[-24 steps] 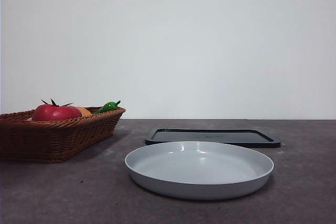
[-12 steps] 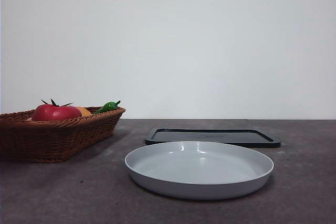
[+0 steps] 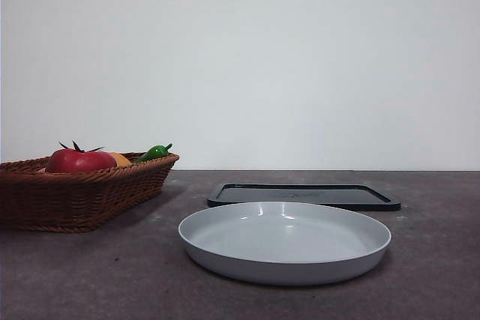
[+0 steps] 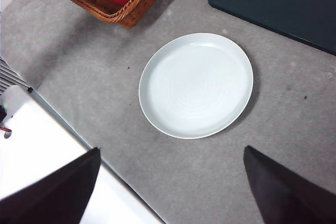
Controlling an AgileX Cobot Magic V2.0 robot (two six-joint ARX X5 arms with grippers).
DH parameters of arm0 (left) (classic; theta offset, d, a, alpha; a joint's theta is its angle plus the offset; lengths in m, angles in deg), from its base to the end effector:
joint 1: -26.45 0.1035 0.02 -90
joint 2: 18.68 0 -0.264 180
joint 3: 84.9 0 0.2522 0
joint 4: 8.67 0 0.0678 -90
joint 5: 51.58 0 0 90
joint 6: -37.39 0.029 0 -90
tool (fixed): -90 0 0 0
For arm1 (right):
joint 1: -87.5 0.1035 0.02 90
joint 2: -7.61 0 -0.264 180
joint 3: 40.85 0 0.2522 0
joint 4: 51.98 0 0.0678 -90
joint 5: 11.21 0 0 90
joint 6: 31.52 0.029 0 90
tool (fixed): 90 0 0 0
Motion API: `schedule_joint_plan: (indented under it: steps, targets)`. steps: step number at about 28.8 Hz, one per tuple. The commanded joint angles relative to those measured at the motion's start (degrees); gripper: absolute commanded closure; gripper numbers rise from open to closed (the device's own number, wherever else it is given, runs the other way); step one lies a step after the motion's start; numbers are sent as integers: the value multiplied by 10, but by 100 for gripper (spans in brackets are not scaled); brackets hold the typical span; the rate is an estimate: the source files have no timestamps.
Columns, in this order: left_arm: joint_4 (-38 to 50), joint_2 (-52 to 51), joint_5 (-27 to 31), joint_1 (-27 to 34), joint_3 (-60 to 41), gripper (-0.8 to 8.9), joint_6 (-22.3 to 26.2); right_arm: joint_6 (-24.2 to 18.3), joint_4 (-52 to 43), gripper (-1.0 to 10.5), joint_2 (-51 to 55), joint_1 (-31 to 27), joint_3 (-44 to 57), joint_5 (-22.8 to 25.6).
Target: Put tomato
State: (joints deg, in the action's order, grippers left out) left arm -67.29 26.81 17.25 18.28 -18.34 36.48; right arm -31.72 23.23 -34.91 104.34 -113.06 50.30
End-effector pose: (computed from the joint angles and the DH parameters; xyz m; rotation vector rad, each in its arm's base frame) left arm 0.1425 -0.0310 0.3246 -0.0900 0.6621 -0.4883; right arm 0.1012 0.0451 0.3403 0.0795 0.8091 0.7496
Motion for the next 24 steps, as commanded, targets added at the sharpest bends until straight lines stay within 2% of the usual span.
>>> schedule_joint_plan:
  steps: [1, 11, 24]
  targets:
    - [53, 42, 12, -2, 11, 345, 8, -4, -4, 513, -5, 3, -12, 0]
    - [183, 203, 48, -2, 11, 346, 48, -4, -4, 513, -5, 3, -12, 0]
    - [285, 355, 49, -7, 11, 345, 50, -2, -3, 513, -5, 3, -12, 0]
